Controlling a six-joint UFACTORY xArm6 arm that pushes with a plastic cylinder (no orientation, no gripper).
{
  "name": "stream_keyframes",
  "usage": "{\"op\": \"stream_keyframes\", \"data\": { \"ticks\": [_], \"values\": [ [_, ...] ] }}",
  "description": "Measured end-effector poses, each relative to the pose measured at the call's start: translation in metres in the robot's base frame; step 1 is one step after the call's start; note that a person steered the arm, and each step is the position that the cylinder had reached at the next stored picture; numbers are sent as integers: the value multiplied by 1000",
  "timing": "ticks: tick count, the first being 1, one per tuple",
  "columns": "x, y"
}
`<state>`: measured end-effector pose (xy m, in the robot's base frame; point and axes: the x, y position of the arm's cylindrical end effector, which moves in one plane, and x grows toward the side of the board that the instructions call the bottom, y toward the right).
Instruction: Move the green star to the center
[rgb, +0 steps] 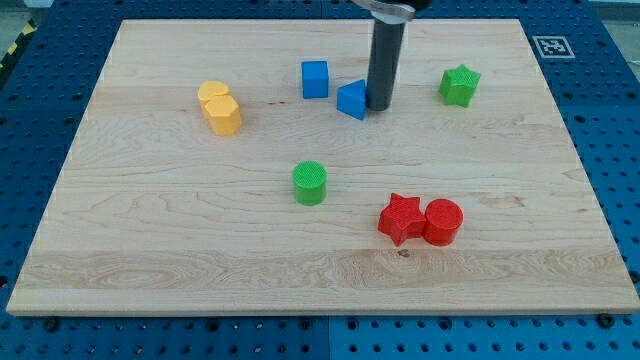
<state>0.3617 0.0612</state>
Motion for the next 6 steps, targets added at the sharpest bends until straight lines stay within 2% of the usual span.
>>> {"op": "stream_keyframes", "data": {
  "ticks": [2,3,5,6],
  "values": [
    [-2,-53],
    [-5,-59],
    [-13,-19],
    [-50,-19]
  ]
}}
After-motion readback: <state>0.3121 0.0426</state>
